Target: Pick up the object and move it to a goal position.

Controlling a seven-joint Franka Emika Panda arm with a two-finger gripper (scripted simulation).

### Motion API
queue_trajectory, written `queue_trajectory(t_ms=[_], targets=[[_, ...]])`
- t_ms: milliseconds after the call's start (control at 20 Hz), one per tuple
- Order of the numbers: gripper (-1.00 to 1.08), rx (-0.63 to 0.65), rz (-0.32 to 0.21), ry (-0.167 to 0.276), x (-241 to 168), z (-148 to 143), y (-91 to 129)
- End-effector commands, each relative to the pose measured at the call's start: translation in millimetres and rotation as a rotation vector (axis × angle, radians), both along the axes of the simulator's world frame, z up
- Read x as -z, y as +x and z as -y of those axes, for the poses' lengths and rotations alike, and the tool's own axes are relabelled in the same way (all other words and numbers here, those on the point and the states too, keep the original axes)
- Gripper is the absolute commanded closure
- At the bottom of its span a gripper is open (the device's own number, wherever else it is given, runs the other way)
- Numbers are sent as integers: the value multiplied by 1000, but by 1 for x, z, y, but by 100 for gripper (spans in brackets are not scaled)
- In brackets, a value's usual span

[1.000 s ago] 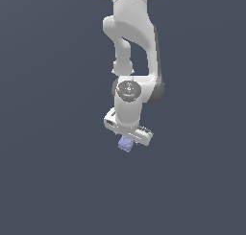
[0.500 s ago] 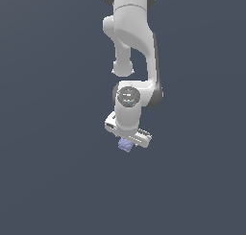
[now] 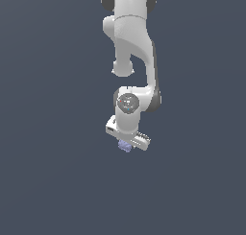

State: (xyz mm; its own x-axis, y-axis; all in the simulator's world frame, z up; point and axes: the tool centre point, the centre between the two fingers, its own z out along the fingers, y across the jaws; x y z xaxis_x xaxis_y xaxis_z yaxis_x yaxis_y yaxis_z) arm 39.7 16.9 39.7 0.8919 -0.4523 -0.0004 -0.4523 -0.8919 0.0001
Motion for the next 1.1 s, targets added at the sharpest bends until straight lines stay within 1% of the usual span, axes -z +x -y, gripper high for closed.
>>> queue_trajectory(t_ms=[0, 600, 850, 1050], targets=[[108, 0, 0, 0, 0, 0, 0], [108, 0, 1, 0, -3, -2, -2], [108, 0, 1, 0, -15, -10, -9], [108, 0, 1, 0, -32, -22, -20]])
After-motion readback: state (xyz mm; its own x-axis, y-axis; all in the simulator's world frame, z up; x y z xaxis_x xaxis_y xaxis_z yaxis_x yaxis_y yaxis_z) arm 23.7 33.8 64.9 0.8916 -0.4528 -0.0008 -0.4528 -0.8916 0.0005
